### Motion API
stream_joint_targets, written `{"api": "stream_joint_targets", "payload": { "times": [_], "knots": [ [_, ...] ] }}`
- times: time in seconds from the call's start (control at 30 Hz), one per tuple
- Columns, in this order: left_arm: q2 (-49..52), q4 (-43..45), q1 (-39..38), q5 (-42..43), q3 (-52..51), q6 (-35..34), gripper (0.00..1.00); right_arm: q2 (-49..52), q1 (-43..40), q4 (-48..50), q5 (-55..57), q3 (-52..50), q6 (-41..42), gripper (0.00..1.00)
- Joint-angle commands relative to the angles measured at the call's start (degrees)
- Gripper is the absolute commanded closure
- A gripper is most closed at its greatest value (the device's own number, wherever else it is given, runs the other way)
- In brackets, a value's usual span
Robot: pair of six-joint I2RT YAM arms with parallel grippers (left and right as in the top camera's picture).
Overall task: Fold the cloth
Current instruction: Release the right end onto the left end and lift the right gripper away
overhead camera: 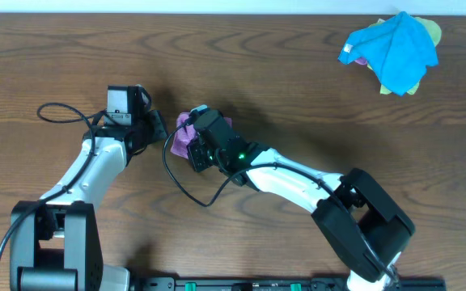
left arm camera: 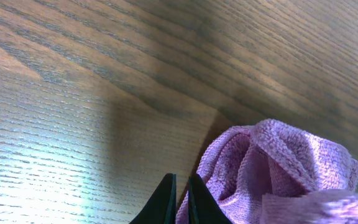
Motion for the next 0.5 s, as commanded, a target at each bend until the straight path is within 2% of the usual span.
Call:
{"api": "stream_joint_targets", "payload": {
  "times": [0.0,0.13,0.23,0.37,0.47],
  "knots": [
    [-1.2,-0.2,0.5,-0.6,1.4,1.2,0.91,1.1,1.1,0.5,-0.6,1.4,-0.5,0.75],
    [-1.2,-0.2,0.5,-1.6,1.4,1.2,0.89,1.1,1.1,0.9,-2.7,1.4,-0.9,0.58],
    [-1.2,-0.2,0.5,-2.1,1.5,1.2,0.84,1.1,1.1,1.5,-4.3,1.4,-0.9,0.48],
    [-1.2,-0.2,1.3,-2.1,1.5,1.2,0.70,1.0,1.1,1.5,-5.8,1.4,-0.9,0.38],
    [-1.4,-0.7,2.6,-2.1,1.5,1.2,0.47,-0.1,0.8,1.5,-6.1,1.4,-0.9,0.19]
  ]
}}
